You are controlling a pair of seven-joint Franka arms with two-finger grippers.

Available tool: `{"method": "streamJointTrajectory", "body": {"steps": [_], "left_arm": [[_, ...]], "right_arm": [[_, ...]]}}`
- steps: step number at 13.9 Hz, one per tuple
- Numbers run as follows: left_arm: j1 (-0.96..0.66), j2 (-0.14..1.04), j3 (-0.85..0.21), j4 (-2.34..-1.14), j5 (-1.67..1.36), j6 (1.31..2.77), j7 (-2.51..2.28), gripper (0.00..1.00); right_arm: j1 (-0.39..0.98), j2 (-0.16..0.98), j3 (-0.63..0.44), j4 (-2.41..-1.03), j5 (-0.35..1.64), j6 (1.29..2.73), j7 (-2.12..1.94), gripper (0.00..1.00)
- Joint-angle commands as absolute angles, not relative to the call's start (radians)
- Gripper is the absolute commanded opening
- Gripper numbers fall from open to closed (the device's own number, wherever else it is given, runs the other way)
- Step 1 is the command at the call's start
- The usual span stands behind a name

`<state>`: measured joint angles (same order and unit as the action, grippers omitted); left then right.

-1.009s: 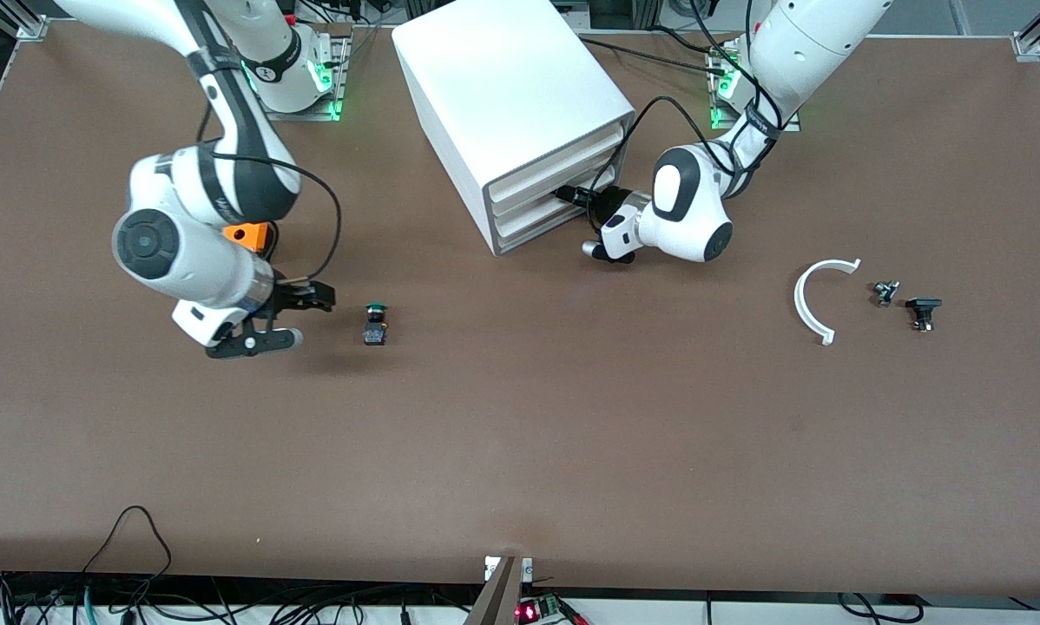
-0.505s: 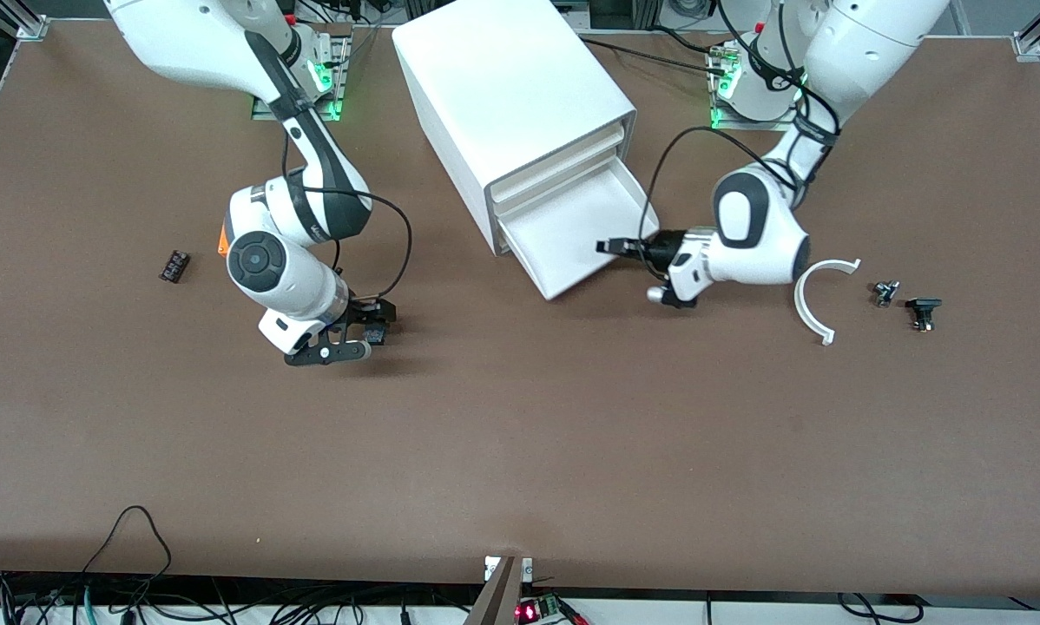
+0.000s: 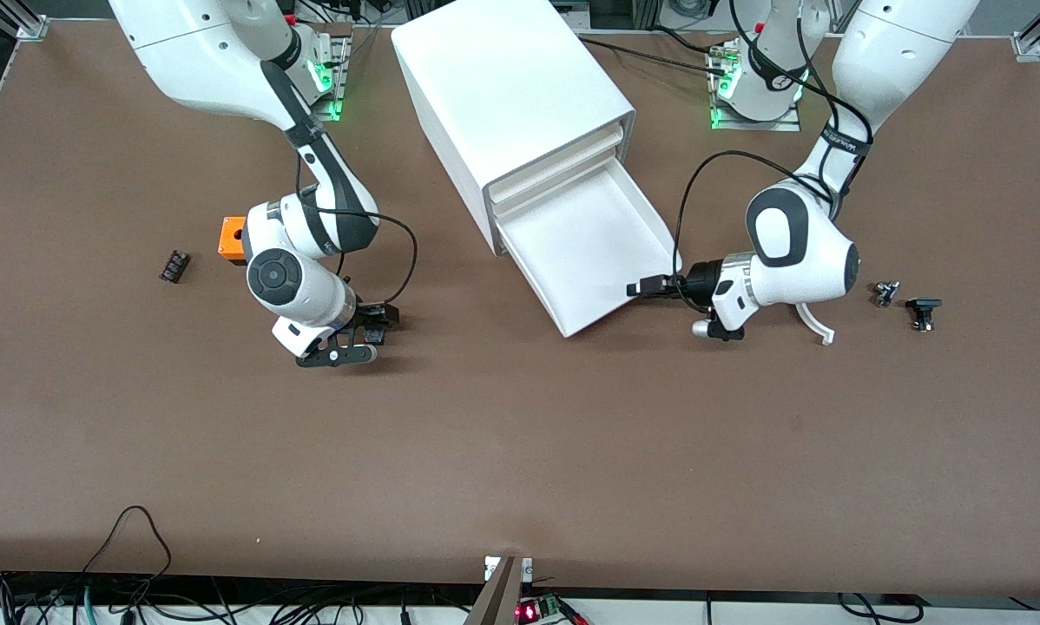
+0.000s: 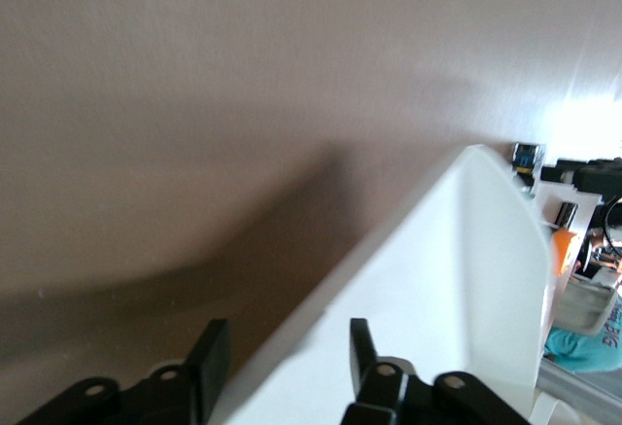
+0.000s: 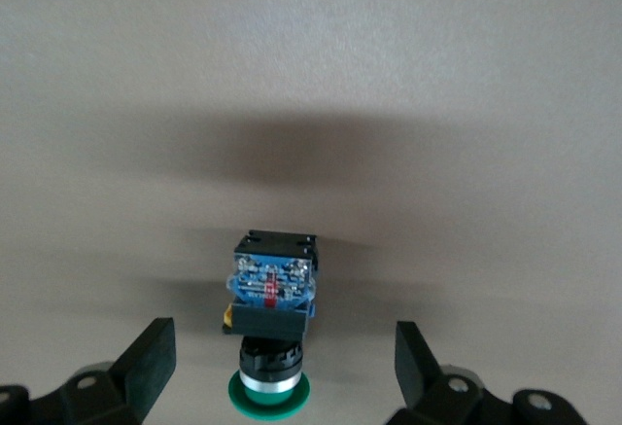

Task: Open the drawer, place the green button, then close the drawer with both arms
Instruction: 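Pull the drawer open with the left gripper, then retract the left gripper while the right gripper lifts the green button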

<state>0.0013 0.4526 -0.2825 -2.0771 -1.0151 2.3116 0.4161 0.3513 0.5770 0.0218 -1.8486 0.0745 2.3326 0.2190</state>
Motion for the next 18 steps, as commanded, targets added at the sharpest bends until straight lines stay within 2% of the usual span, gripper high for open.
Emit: {"method": "streamJointTrajectory", "body": {"steps": [1, 6, 7, 9, 12, 15, 18], "left_arm": [[0.058, 0.359, -0.264, -2.082, -0.982, 2.309, 0.391, 1.0], [0.169, 0.186, -0.192, -2.069, -0.938, 2.293, 0.39, 1.0], [0.193, 0.151, -0.183, -2.066, -0.823, 2.28, 0.388, 1.0], [0.213, 0.091, -0.144, -1.989, -0.578, 2.153, 0.38, 1.0], [0.207, 0.081, -0.058, -1.798, -0.395, 1.88, 0.319, 1.0], [0.154, 0.052, -0.075, -1.663, -0.139, 1.72, 0.097, 1.0], [0.109, 0.041, -0.1, -1.634, -0.02, 1.66, -0.085, 1.0]], "right_arm": [[0.359, 0.565, 0.023, -1.89, 0.072, 2.355, 0.222, 0.99], [0.397, 0.583, 0.023, -1.894, 0.071, 2.373, 0.221, 0.97], [0.399, 0.589, 0.023, -1.894, 0.071, 2.379, 0.219, 0.96], [0.399, 0.594, 0.023, -1.894, 0.071, 2.381, 0.219, 0.94], [0.397, 0.603, 0.012, -1.893, 0.075, 2.384, 0.221, 0.93], [0.396, 0.609, 0.012, -1.893, 0.08, 2.391, 0.222, 0.89], [0.396, 0.609, 0.011, -1.891, 0.081, 2.393, 0.224, 0.76]]}}
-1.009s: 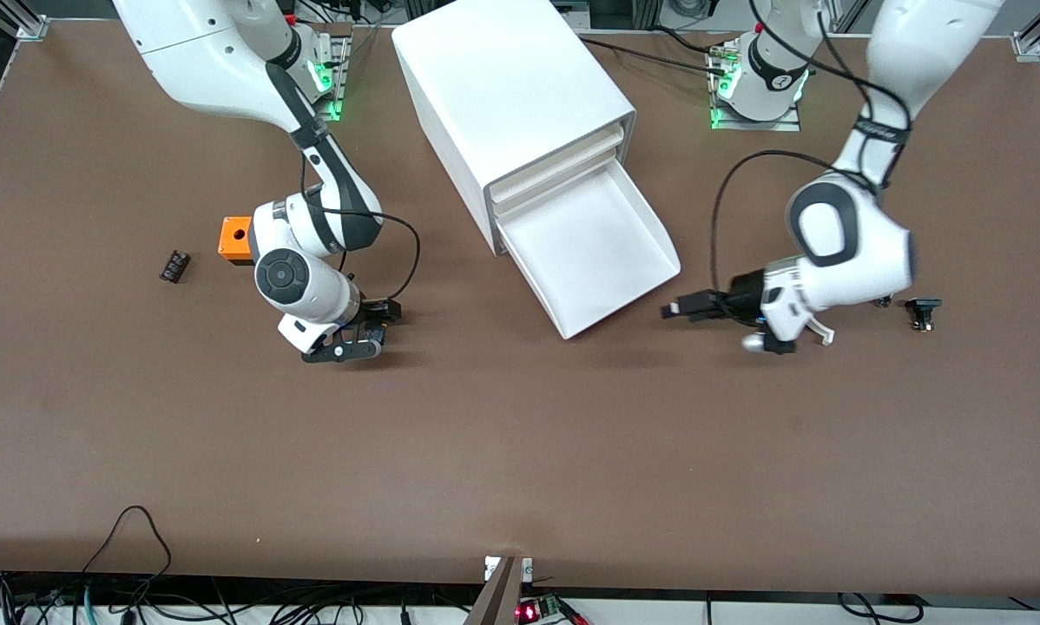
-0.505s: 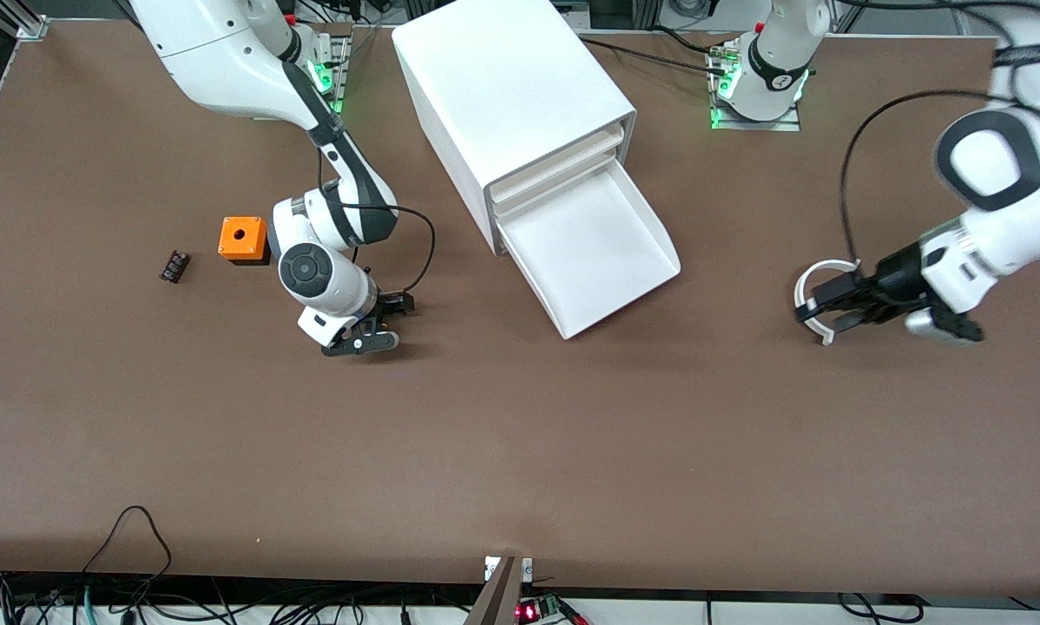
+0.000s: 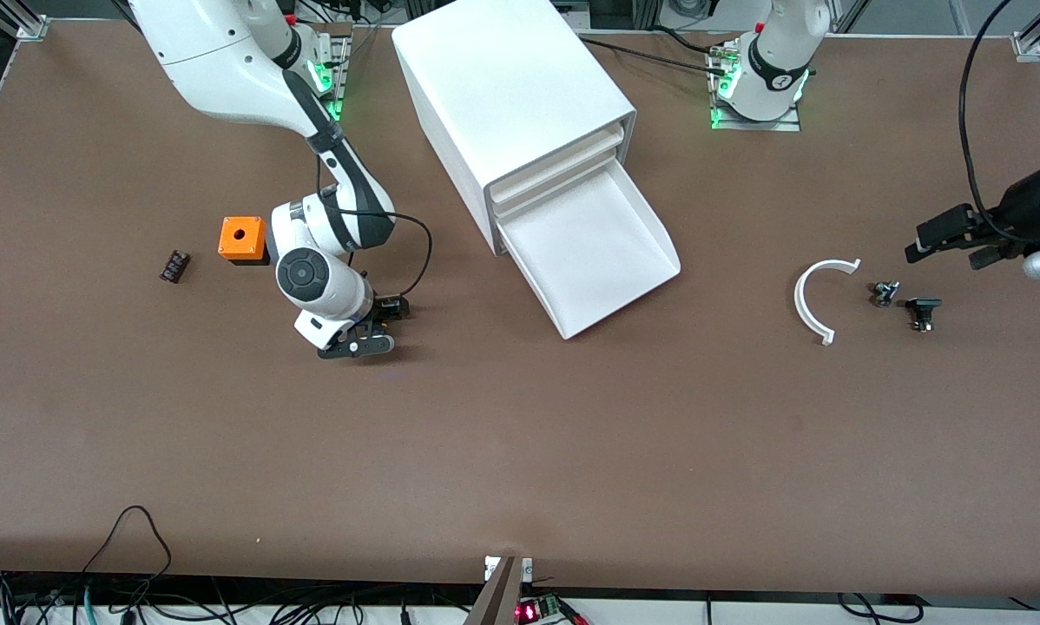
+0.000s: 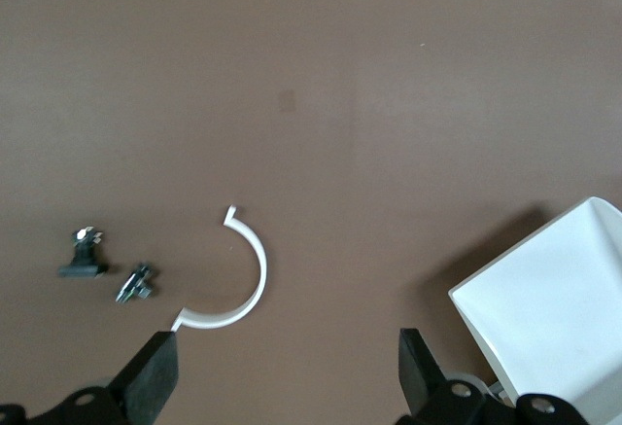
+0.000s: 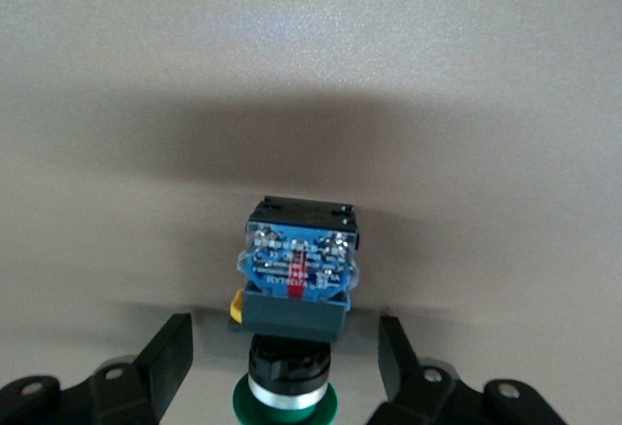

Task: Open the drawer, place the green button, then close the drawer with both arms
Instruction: 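Retract the left gripper while the right gripper lifts the green button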

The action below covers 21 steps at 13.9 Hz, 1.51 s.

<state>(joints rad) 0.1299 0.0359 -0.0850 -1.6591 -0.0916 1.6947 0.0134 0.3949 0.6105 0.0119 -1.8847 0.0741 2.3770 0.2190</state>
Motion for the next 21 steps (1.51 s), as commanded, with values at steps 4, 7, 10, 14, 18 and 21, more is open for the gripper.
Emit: {"method": "streamJointTrajectory", "body": {"steps": [4, 7, 10, 14, 18, 21], "left_arm": [[0.104, 0.046, -0.095, -1.635, -0.012, 1.658, -0.118, 1.0], [0.104, 0.052, -0.097, -1.634, -0.009, 1.661, -0.12, 1.0], [0.103, 0.067, -0.103, -1.629, -0.005, 1.661, -0.12, 1.0], [0.103, 0.092, -0.1, -1.577, -0.005, 1.658, -0.126, 1.0], [0.103, 0.092, -0.1, -1.575, -0.005, 1.651, -0.127, 1.0], [0.103, 0.094, -0.1, -1.575, -0.005, 1.649, -0.127, 1.0]], "right_arm": [[0.396, 0.609, 0.011, -1.882, 0.081, 2.391, 0.222, 0.49], [0.397, 0.609, 0.011, -1.873, 0.08, 2.391, 0.221, 0.4], [0.396, 0.607, 0.011, -1.861, 0.08, 2.391, 0.221, 0.35], [0.396, 0.601, 0.011, -1.853, 0.077, 2.39, 0.218, 0.29], [0.396, 0.58, 0.011, -1.848, 0.071, 2.387, 0.21, 0.28], [0.396, 0.536, 0.011, -1.838, 0.057, 2.382, 0.195, 0.28]]}}
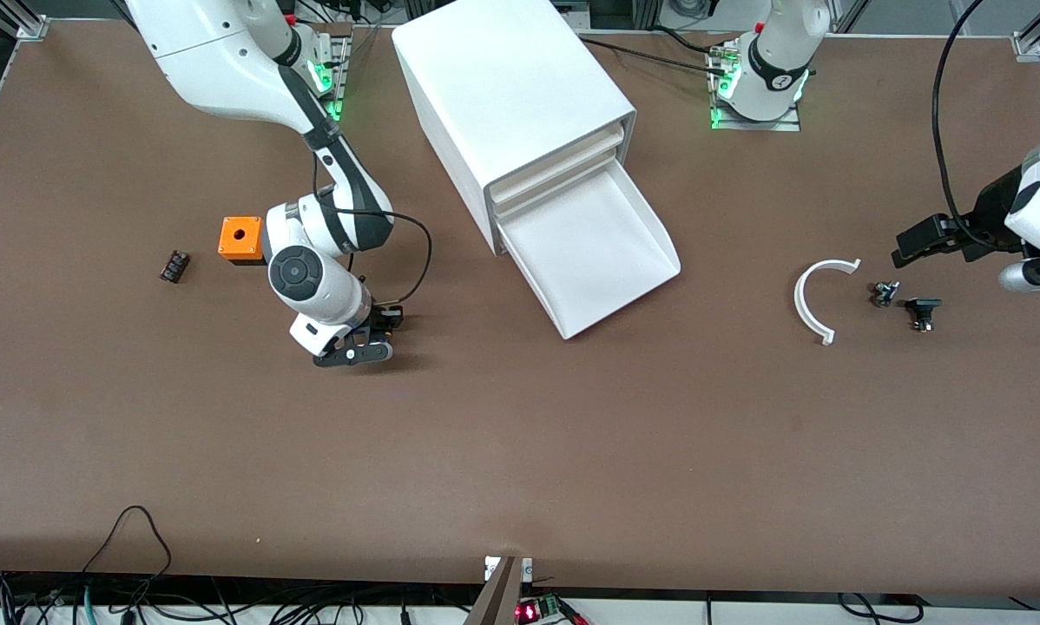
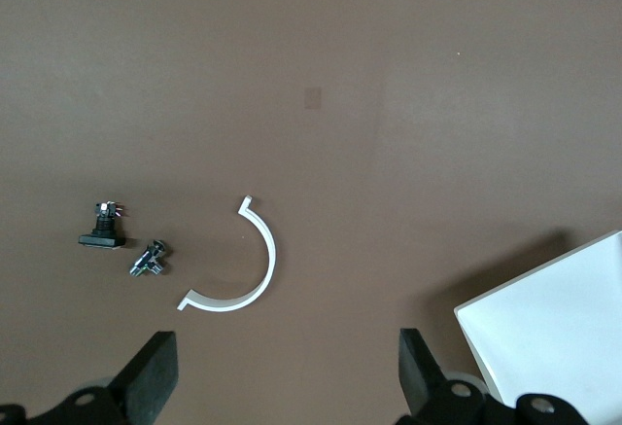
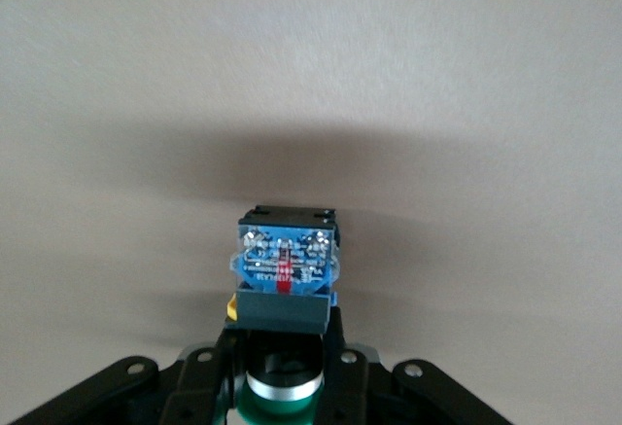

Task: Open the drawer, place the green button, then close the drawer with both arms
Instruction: 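Retract the left gripper while the right gripper lifts the green button, then carry the green button with the right gripper over the open drawer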

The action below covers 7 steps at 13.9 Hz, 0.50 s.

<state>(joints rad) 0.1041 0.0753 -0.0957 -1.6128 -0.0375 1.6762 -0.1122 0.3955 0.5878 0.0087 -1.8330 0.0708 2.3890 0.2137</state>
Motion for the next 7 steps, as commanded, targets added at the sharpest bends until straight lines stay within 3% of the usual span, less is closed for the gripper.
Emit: {"method": "streamJointTrajectory", "body": {"steps": [1, 4, 7], "left_arm": [[0.103, 0.094, -0.1, -1.575, -0.005, 1.646, -0.132, 1.0], [0.103, 0.094, -0.1, -1.575, -0.005, 1.644, -0.14, 1.0], [0.104, 0.094, -0.1, -1.575, -0.005, 1.644, -0.14, 1.0]], "right_arm": [[0.396, 0.519, 0.012, -1.826, 0.055, 2.381, 0.192, 0.28], [0.394, 0.488, 0.02, -1.755, 0.058, 2.355, 0.187, 0.28], [0.394, 0.494, 0.043, -1.594, 0.064, 2.242, 0.149, 0.28]]}}
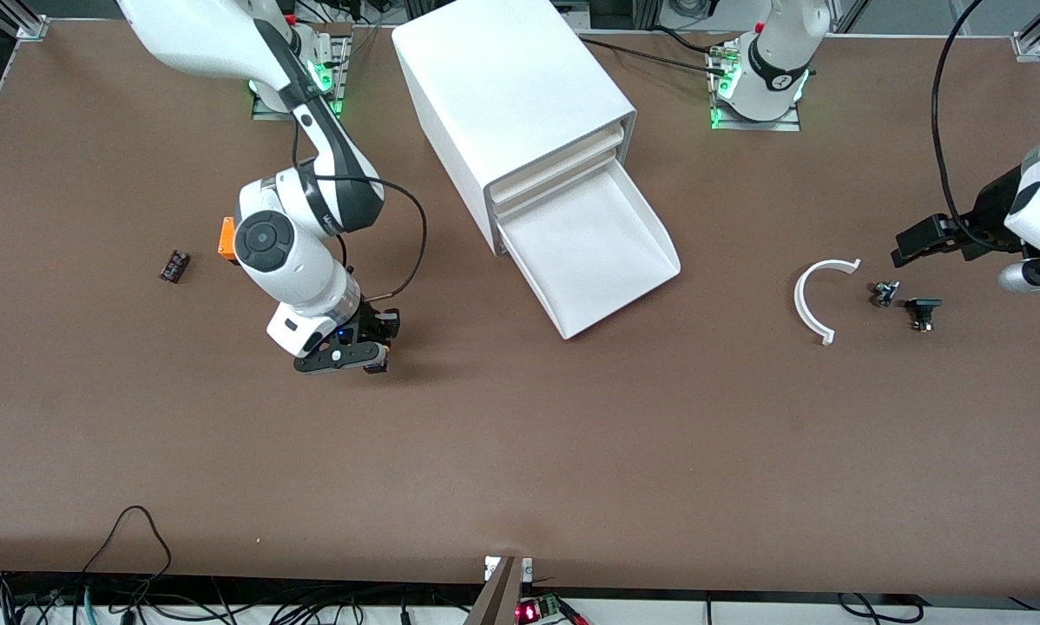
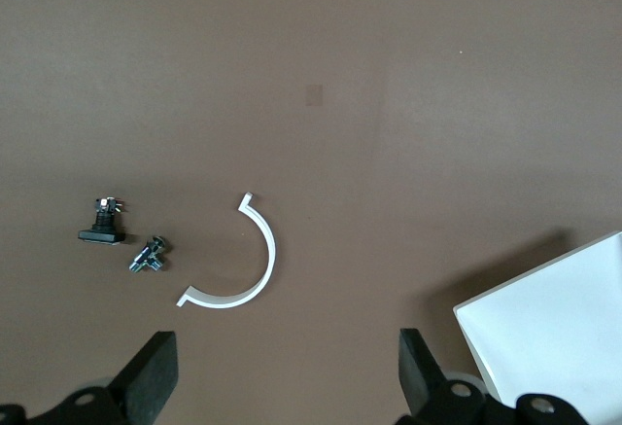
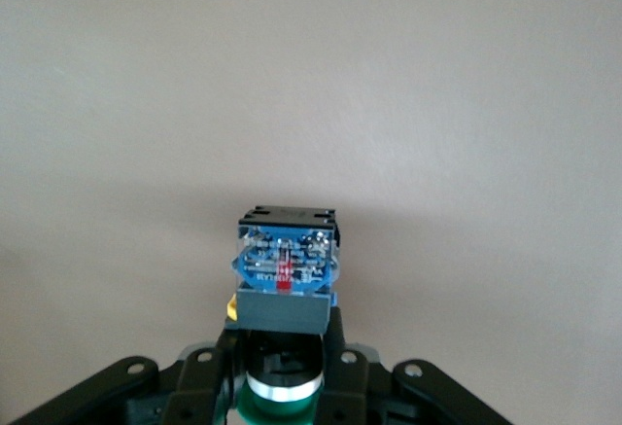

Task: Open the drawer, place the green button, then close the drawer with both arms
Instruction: 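Carry the green button with the right gripper over the open drawer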

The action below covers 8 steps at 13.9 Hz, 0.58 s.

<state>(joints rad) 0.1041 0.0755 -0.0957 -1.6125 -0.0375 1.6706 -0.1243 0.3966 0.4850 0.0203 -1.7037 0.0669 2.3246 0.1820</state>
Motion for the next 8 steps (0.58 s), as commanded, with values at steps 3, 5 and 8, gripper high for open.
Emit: {"method": "streamJointTrajectory", "body": {"steps": [3, 5, 8], "left_arm": [[0.104, 0.094, -0.098, -1.574, -0.005, 1.644, -0.14, 1.0], [0.104, 0.094, -0.098, -1.574, -0.005, 1.644, -0.14, 1.0], [0.106, 0.095, -0.098, -1.574, -0.005, 1.644, -0.141, 1.0]], "right_arm": [[0.394, 0.497, 0.089, -1.511, 0.064, 2.2, 0.042, 0.28], [0.396, 0.511, 0.138, -1.464, 0.064, 2.203, 0.008, 0.28], [0.435, 0.543, 0.199, -1.382, 0.045, 2.207, -0.032, 0.28]]}}
